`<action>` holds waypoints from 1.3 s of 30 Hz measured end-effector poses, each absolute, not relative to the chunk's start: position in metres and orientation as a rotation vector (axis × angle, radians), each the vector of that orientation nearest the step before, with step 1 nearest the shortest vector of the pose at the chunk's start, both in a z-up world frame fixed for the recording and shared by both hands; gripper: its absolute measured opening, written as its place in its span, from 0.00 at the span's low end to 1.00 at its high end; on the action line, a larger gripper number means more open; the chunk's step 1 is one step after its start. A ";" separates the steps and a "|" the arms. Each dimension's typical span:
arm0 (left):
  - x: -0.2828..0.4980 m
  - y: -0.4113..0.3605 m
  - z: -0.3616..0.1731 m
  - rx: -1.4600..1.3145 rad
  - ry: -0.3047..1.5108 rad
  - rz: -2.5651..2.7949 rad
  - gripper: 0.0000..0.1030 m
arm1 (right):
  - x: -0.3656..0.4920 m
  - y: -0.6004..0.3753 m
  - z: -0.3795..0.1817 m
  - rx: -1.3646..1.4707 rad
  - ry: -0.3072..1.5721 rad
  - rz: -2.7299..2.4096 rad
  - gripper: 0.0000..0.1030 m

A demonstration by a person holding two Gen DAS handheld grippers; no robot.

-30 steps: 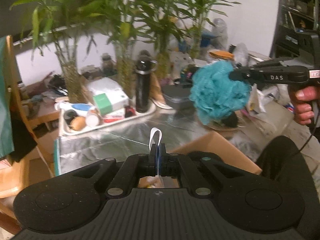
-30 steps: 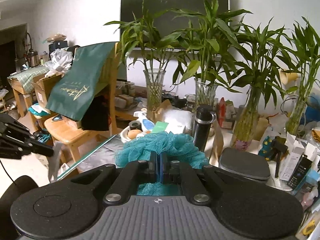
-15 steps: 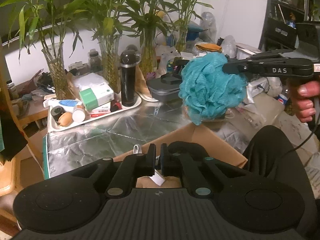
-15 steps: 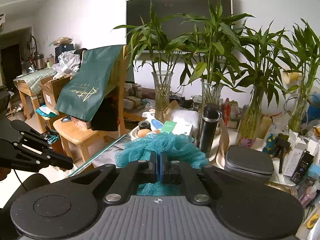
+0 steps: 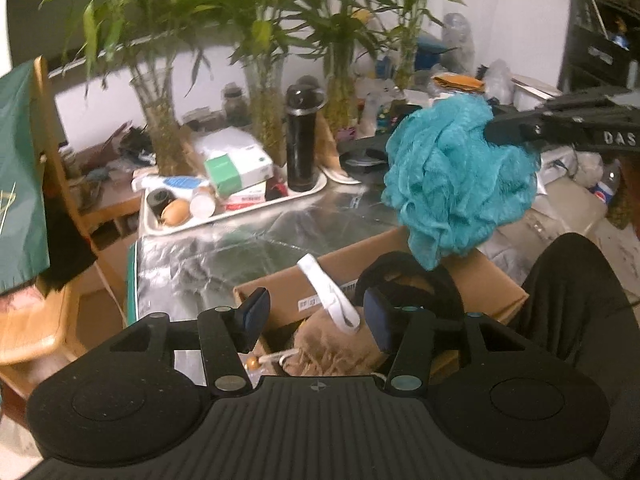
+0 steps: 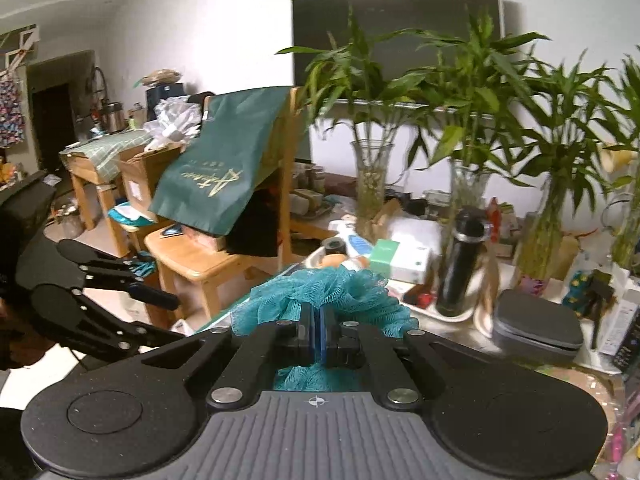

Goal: Organize soft objects
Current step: 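Drop the teal sponge into the box with the right gripper while the left gripper releases the string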

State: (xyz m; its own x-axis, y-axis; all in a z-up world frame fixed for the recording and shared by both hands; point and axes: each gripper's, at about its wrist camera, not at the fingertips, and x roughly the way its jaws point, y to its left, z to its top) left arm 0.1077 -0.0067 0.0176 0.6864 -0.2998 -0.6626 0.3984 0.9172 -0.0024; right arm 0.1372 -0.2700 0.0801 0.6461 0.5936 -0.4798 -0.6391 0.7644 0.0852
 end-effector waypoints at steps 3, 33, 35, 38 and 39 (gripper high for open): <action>0.105 0.000 0.018 0.130 0.715 -0.373 0.50 | 0.135 -0.258 0.080 -0.094 0.509 0.734 0.04; 0.071 0.014 0.025 0.079 0.662 -0.280 0.91 | 0.088 -0.243 0.045 -0.247 0.563 0.519 1.00; 0.069 0.013 0.025 0.078 0.652 -0.273 1.00 | 0.086 -0.244 0.040 -0.245 0.588 0.490 1.00; 0.066 0.009 0.023 0.086 0.647 -0.261 1.00 | 0.085 -0.244 0.030 -0.242 0.640 0.449 1.00; 0.065 0.008 0.022 0.085 0.646 -0.257 1.00 | 0.085 -0.244 0.028 -0.237 0.655 0.432 1.00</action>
